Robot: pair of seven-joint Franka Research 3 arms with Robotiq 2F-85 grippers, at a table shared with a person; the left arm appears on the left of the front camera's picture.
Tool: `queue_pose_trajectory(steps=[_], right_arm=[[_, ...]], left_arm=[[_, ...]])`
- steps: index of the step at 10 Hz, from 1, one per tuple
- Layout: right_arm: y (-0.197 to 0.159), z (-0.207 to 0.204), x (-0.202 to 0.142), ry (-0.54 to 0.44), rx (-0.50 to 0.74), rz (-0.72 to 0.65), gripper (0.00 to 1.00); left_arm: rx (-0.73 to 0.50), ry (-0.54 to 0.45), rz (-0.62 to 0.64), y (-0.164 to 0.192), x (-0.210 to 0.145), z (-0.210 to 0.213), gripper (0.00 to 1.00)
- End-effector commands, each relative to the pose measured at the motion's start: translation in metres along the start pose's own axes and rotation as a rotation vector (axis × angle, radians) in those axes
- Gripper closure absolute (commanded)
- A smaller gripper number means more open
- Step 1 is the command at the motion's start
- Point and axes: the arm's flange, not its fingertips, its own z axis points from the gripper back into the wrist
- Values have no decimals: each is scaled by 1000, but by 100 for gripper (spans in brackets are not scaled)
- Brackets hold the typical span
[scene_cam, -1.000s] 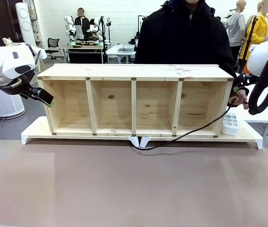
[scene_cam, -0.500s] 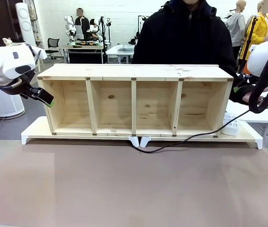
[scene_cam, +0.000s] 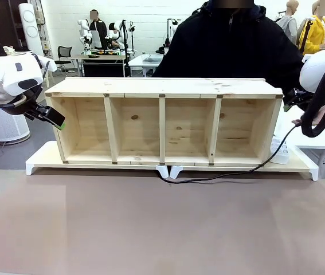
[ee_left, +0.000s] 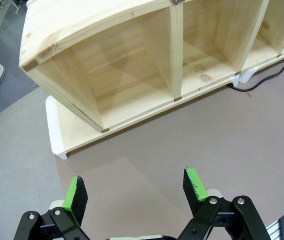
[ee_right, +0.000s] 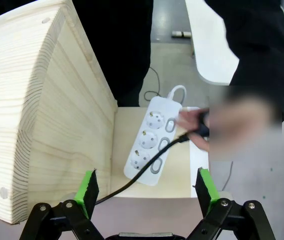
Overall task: Perform cable management.
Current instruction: Release the Power Cable when the human grasps it.
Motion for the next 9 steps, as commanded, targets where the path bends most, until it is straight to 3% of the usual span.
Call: queue_pose_trajectory(steps=[1, 9], right_arm=[[-2, 0, 0, 0, -2, -2, 0], [-2, 0, 0, 0, -2, -2, 0]], left_arm=[[4, 0, -1, 0, 0, 0, 0], [4, 0, -1, 0, 0, 0, 0]])
